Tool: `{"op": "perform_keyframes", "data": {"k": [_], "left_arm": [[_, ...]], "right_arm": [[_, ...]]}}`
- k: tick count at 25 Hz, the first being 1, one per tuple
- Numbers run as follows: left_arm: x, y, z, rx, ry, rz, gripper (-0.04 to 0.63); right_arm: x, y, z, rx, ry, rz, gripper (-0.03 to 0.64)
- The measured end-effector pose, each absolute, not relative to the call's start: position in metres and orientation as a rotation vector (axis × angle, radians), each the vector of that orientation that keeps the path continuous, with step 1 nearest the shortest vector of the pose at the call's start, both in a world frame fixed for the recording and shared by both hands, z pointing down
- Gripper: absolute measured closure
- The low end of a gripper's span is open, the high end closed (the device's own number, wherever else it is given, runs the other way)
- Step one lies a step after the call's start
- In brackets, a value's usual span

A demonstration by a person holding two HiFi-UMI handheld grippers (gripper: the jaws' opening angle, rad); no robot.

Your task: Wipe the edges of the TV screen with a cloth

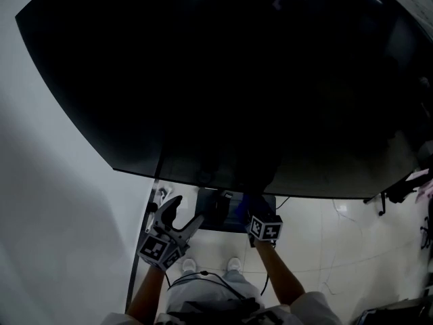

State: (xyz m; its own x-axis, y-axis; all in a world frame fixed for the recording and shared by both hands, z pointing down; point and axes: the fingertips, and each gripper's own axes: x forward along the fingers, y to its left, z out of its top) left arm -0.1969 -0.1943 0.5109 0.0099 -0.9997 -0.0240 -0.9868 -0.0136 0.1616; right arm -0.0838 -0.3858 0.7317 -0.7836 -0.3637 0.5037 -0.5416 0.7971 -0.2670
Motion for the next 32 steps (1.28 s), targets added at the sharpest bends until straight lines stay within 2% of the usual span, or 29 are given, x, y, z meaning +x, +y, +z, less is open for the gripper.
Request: {"op": "perform_keyframes", "data": {"k": [15, 32], "left_arm": [[-0.300, -0.042, 0.519, 1.769, -2.493, -0.181, 0.288], [-0.371, 0.121, 0.528, 1.347, -2.739, -0.213, 0.288]], "right_arm": [[-0.304, -0.240, 0.725, 0.127, -2.599, 0.474, 0.526], [-0.518, -0.099, 0.731, -0.107, -2.589, 0.495, 0.526]]}}
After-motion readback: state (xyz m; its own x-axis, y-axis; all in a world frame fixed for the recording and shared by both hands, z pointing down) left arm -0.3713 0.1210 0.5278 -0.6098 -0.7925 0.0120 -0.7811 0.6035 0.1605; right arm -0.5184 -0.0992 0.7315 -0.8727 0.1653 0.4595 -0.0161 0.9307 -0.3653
